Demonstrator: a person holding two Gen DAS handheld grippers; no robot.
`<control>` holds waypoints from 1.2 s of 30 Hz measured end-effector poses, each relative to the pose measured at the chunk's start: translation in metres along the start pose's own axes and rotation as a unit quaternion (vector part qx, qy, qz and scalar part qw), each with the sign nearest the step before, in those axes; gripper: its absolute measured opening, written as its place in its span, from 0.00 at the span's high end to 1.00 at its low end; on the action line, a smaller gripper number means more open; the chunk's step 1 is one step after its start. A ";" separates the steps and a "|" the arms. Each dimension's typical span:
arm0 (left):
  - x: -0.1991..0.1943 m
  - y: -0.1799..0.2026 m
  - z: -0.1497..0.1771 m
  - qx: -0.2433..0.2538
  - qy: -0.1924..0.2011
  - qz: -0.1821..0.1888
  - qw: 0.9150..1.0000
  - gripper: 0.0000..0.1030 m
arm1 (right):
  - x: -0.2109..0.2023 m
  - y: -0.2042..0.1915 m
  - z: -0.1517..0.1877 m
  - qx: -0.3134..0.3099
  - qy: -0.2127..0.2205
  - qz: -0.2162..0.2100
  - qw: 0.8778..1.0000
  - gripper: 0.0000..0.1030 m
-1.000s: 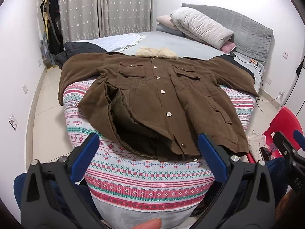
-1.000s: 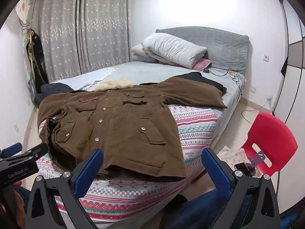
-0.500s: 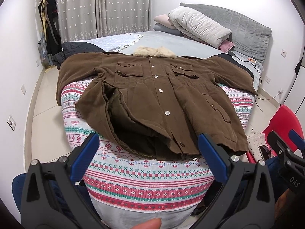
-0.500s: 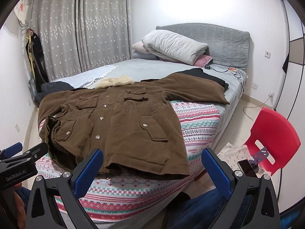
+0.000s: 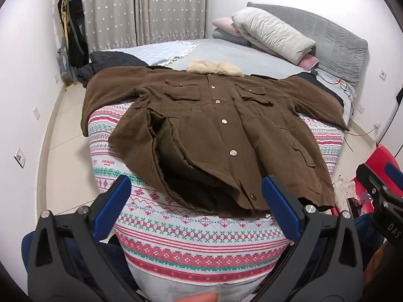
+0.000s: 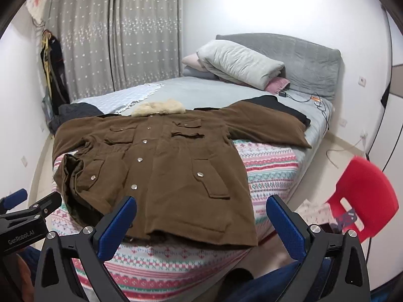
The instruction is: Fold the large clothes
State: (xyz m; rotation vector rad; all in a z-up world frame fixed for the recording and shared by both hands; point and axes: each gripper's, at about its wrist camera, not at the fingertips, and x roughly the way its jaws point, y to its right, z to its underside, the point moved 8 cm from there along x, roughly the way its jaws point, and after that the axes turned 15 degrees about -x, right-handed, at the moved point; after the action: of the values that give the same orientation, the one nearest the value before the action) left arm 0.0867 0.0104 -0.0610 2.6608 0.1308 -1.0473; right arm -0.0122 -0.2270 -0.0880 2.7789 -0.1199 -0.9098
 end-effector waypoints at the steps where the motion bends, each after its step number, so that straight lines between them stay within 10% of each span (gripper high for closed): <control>1: 0.002 0.003 -0.002 0.003 -0.002 -0.002 1.000 0.00 | 0.002 -0.002 -0.001 -0.001 0.001 -0.005 1.000 0.00; 27: 0.046 0.029 -0.025 0.028 -0.026 -0.024 0.999 0.00 | 0.061 0.004 -0.012 -0.008 -0.032 -0.014 0.999 0.00; 36: 0.106 -0.013 -0.044 0.010 -0.041 -0.115 0.992 0.00 | 0.087 0.041 -0.032 0.006 -0.046 -0.003 0.999 0.00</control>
State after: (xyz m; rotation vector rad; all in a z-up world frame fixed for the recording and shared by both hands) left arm 0.1908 0.0339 -0.1049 2.6632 0.4216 -1.2313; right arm 0.0766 -0.2738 -0.1036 2.7492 -0.1330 -1.0418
